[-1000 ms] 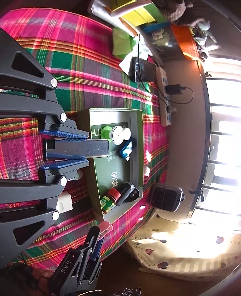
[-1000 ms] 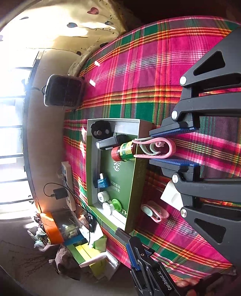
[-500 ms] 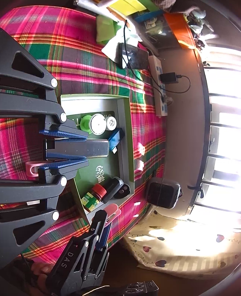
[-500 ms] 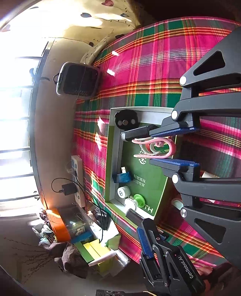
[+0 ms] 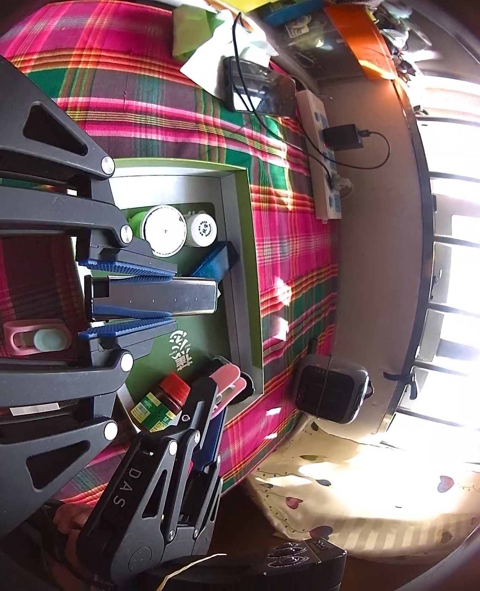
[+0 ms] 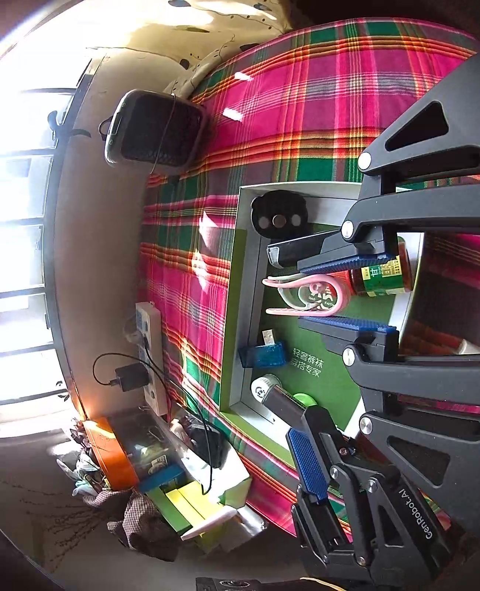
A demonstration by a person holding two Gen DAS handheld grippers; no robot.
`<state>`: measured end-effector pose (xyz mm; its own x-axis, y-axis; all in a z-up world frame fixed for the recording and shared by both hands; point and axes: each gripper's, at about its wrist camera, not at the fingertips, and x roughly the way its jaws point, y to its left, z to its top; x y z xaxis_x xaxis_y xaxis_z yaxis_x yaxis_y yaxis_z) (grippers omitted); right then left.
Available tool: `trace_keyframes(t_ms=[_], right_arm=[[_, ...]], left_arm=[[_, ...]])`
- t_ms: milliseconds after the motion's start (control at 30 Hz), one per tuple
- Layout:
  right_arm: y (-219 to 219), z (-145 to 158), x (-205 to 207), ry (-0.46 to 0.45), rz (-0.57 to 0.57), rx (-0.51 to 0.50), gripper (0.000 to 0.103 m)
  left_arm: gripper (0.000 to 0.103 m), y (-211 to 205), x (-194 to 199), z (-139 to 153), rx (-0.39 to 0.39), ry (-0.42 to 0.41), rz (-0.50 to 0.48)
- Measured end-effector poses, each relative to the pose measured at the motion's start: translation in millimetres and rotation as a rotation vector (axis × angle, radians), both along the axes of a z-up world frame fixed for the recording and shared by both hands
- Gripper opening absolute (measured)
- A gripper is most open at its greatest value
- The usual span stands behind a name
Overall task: Organize rigid objects
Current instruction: 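Carry the pink clip and black stapler over the green box with both tools, then lower and release the pink clip with the right tool while the left tool releases the stapler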
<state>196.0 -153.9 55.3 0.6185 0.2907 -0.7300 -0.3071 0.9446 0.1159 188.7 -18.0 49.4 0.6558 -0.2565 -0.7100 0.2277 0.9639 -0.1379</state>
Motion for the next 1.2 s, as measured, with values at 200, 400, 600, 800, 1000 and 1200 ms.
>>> trace_keyframes(t_ms=[200,400,600,800,1000,1200], right_arm=[[4,-7,16,0.019,0.012,0.014,0.024],[4,-13,27,0.035,0.022,0.027,0.024],[9,-19,33,0.049,0.046,0.034,0.024],[12,-25,39,0.064,0.053,0.037,0.024],[12,-32,44,0.080,0.047,0.029,0.024],[14,-35,46,0.073,0.043,0.006,0.024]], left_arm=[[0.022,-3,13,-9,0.013,0.022,0.001],[0.022,-3,18,-17,0.018,0.034,0.004],[0.022,-5,22,-21,0.032,0.036,0.005],[0.022,-6,24,-21,0.038,0.032,0.001],[0.022,-8,25,-22,0.048,0.024,-0.002],[0.022,-8,26,-23,0.048,0.021,-0.004]])
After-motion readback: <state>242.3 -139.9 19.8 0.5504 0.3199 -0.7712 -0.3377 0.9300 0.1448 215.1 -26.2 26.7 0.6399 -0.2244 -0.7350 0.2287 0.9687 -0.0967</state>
